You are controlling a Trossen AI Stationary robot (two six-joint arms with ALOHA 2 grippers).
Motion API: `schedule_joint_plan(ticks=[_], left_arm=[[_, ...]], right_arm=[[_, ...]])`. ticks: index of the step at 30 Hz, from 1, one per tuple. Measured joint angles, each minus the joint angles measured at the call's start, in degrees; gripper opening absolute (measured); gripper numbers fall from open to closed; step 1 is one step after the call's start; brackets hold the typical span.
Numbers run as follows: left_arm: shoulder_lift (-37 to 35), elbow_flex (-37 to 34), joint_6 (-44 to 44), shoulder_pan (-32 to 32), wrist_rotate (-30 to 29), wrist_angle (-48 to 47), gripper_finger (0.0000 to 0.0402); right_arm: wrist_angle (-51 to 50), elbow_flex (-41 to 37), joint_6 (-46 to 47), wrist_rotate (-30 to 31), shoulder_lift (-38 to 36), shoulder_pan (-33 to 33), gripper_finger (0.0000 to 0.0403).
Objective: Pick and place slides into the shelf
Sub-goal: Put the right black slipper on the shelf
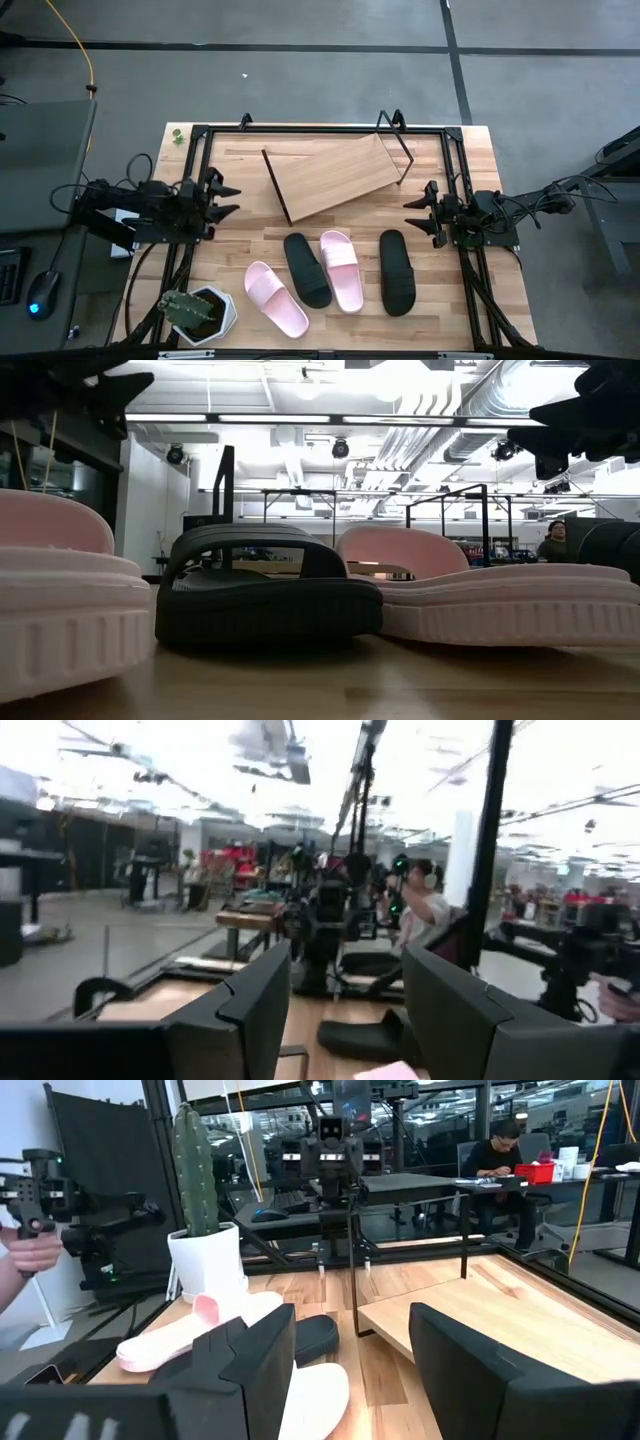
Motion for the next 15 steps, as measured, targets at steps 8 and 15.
schedule_joint_plan(ticks=[8, 15], left_arm=[[0.04, 7.39, -4.37, 0.02, -4.46, -11.32, 0.0177], [0.04, 7.42, -4.55, 0.02, -7.61, -10.86, 0.0177]], right_arm=[[1.27, 0.00, -0.02, -0.64, 0.02, 0.00, 0.0188], [3.78, 0.00, -0.03, -0.44, 0.02, -0.01, 0.0188]])
